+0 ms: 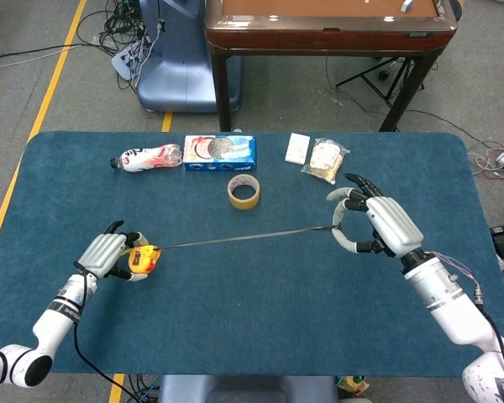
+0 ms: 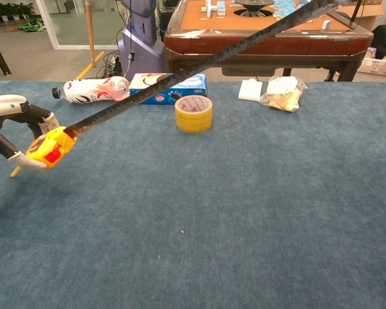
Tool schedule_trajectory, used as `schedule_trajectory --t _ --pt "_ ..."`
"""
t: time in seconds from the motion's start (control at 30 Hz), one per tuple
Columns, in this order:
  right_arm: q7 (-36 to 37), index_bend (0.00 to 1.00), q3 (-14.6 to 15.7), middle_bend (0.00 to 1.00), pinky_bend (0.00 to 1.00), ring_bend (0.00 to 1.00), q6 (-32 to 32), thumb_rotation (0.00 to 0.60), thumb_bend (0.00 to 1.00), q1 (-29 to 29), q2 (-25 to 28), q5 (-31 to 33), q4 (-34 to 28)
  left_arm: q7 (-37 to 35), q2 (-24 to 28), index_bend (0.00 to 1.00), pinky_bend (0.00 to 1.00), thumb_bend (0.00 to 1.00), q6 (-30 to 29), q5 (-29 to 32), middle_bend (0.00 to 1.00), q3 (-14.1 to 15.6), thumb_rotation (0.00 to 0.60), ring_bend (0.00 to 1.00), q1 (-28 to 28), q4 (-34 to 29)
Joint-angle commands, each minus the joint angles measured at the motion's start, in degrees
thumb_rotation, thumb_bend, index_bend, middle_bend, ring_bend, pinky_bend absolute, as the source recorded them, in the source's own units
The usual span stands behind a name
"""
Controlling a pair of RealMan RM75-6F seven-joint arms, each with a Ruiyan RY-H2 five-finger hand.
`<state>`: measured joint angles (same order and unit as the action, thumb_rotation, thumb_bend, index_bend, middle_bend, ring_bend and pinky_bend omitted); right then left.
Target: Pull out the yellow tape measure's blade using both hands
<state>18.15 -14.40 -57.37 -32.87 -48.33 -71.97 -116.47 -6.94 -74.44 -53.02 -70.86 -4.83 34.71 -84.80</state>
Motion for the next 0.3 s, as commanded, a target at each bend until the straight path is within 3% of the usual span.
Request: schedule_trajectory --t 0.03,0.3 --pt "1.07 0.69 -0.06 0.29 0.00 0.01 0.35 0.600 0.58 0.40 0.49 -0.71 0.49 0.06 -0.23 0.56 0.00 0.12 -0.30 -0.61 0.58 -0.07 0.600 0.36 -0.12 0.22" --pt "2.16 0.69 -0.13 0.29 0.00 0.01 1.09 0.600 0.58 0.55 0.70 -1.14 1.07 0.18 -0.88 0.56 0.00 0.12 -1.06 -2.12 0.58 -0.23 0.600 0.36 -0.35 0.78"
